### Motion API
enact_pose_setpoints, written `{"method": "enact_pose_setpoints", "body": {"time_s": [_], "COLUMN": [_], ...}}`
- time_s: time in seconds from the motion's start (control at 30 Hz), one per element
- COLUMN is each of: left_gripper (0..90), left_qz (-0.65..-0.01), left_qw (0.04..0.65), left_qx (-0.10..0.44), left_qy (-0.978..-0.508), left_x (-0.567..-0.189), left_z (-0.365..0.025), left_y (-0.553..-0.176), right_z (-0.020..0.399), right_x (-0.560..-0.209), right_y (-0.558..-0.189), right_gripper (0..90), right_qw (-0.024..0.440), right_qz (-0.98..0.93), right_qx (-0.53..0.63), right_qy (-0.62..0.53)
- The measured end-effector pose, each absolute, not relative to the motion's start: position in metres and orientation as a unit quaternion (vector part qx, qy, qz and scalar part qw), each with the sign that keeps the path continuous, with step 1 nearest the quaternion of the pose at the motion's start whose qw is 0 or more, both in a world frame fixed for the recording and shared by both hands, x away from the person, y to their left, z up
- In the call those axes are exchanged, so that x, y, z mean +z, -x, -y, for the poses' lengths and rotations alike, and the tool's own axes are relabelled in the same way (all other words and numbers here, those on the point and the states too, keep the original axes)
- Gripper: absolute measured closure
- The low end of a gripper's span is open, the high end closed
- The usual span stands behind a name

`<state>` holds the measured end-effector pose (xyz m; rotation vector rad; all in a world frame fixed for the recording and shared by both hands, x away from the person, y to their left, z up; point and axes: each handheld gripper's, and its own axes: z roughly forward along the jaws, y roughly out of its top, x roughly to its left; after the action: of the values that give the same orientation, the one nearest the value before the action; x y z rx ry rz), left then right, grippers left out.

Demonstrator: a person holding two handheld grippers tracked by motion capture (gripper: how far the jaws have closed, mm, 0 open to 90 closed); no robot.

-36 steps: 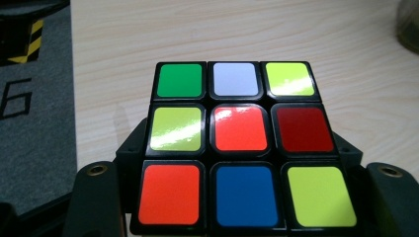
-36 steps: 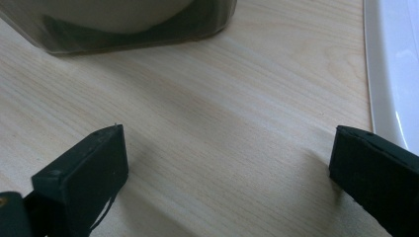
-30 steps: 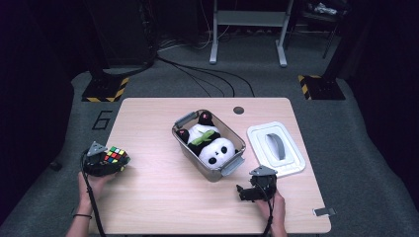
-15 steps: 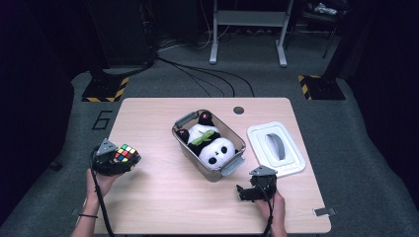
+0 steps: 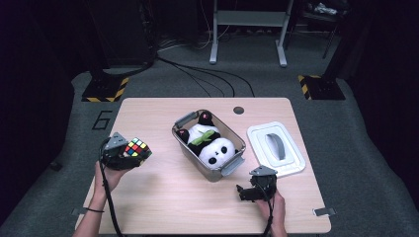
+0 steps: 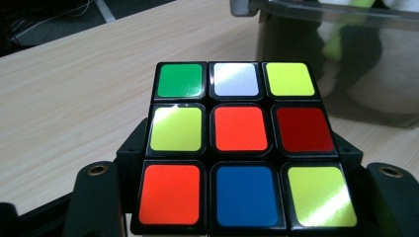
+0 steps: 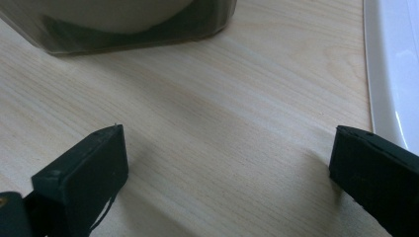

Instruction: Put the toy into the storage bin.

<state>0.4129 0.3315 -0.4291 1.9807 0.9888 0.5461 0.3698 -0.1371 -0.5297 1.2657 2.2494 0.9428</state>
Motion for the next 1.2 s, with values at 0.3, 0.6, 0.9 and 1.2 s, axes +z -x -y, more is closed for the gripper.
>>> {"method": "enact_pose_setpoints", "body": {"time_s": [0.3, 0.6, 0.9, 1.2], "left_gripper": [33.9, 33.9, 33.9, 33.9], "left_qz": [-0.374, -0.352, -0.333, -0.321], "left_qw": [0.424, 0.432, 0.442, 0.449], "left_qx": [0.218, 0.221, 0.218, 0.212], "left_qy": [-0.796, -0.801, -0.804, -0.806], "left_x": [-0.414, -0.394, -0.382, -0.373], "left_z": [-0.315, -0.299, -0.276, -0.260], "left_y": [-0.420, -0.430, -0.447, -0.463], "right_z": [0.137, 0.137, 0.137, 0.137], "right_x": [-0.530, -0.530, -0.530, -0.530], "right_y": [-0.370, -0.370, -0.370, -0.370], "right_gripper": [0.8, 0.8, 0.8, 0.8], "right_qw": [0.196, 0.196, 0.196, 0.196], "right_qz": [-0.801, -0.803, -0.802, -0.803], "right_qx": [0.338, 0.336, 0.337, 0.336], "right_qy": [-0.453, -0.451, -0.452, -0.451]}}
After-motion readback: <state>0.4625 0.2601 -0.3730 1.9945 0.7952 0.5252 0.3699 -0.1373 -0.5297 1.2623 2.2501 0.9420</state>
